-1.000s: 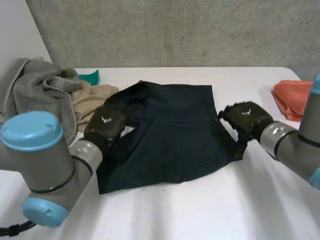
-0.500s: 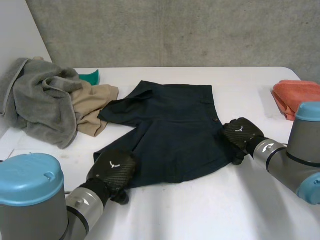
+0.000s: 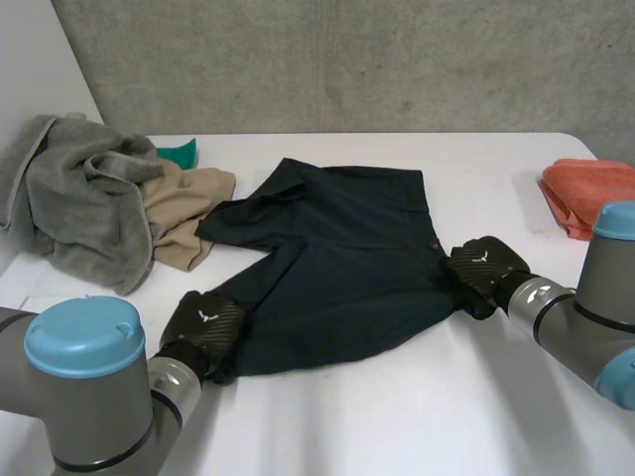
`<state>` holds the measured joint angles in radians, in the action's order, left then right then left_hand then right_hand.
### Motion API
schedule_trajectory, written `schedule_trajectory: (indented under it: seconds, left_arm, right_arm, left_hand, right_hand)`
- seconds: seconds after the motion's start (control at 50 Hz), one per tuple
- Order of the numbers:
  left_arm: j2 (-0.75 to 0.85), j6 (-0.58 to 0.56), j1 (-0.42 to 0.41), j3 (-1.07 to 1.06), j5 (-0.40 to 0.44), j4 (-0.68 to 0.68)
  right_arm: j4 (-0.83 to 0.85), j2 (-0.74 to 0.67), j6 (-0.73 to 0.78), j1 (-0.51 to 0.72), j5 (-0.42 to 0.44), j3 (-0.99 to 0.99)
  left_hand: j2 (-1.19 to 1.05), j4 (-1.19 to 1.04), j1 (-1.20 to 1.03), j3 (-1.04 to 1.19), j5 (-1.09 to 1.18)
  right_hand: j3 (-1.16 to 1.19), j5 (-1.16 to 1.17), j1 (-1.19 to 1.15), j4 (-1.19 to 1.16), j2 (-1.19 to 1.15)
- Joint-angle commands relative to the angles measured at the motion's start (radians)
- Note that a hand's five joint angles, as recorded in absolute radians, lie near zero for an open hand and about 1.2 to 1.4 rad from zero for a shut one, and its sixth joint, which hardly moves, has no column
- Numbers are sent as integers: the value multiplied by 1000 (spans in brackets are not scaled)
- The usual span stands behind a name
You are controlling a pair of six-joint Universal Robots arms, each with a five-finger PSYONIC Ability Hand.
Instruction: Fold the laundry.
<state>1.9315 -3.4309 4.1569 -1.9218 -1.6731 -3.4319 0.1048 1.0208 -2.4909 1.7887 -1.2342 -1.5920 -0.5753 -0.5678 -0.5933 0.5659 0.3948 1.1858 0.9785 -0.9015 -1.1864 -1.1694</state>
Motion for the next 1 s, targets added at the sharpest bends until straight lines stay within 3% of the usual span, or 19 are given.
schedule_trajectory:
  seconds: [0.02, 0.14, 0.16, 0.18, 0.2, 0.32, 0.42, 0.62, 0.68, 0.7, 0.72, 0.74, 0.92, 1.0]
  left_arm:
    - [7, -1, 8, 9, 6, -32]
    - [-71, 2, 6, 9, 15, -36]
    - [-80, 2, 8, 10, 16, -36]
    - [-85, 2, 9, 12, 21, -33]
    - [-88, 5, 11, 20, 30, -29]
    - [-88, 10, 31, 58, 73, -16]
    - [-82, 13, 51, 119, 96, 36]
    - [-74, 39, 68, 217, 105, 108]
    - [-74, 70, 69, 228, 115, 123]
    - [-74, 76, 69, 230, 116, 128]
    - [-75, 82, 69, 231, 118, 131]
    - [-75, 91, 69, 231, 119, 137]
    - [-100, 93, 58, 213, 121, 241]
    - [-181, 87, 57, 208, 133, 368]
  right_arm:
    - [-28, 39, 1, 1, -2, -26]
    - [-141, 71, 3, 0, -4, -14]
    - [-164, 76, 1, 0, -2, -11]
    - [-197, 84, -5, -2, 16, -14]
    - [-204, 87, -9, -3, 18, -17]
    - [-200, 101, -60, -3, 27, -25]
    - [-200, 101, -97, -6, 42, -40]
    - [-100, 67, -106, -5, 52, -34]
    - [-41, 30, -112, 0, 47, -23]
    - [-28, 22, -118, 0, 45, -20]
    - [-1, 15, -132, 1, 45, -13]
    - [10, 13, -141, 1, 42, -6]
    - [-52, 53, -175, -8, 39, 12]
    - [-215, 206, -145, -12, 36, 29]
  left_hand:
    - [-671, -679, -653, 680, 677]
    - [-821, -828, -803, 830, 827]
    - [-821, -828, -803, 830, 827]
    - [-821, -828, -803, 830, 827]
    - [-821, -828, -803, 830, 827]
    - [-821, -828, -803, 830, 827]
    - [-821, -828, -803, 830, 827]
    - [-821, -828, -803, 830, 827]
    - [-821, -828, -803, 830, 827]
    - [-821, -828, -803, 830, 827]
    - [-821, -828, -803, 830, 827]
    - [-821, -828, -803, 830, 827]
    - [-821, -828, -803, 830, 827]
    - [-821, -828, -803, 830, 827]
  right_hand:
    - [211, 243, -495, -210, -227]
    - [211, 243, -495, -210, -227]
    - [17, 50, -301, -16, -33]
    - [-476, -444, 192, 477, 460]
    - [-586, -553, 302, 587, 570]
    - [-775, -742, 490, 775, 758]
    - [-787, -754, 502, 787, 770]
    - [-716, -684, 432, 717, 700]
    - [-558, -526, 274, 559, 542]
    - [-444, -412, 160, 445, 428]
    - [39, 72, -324, -39, -56]
    - [209, 242, -493, -208, -225]
    - [211, 243, -495, -210, -227]
    - [211, 243, -495, -210, -227]
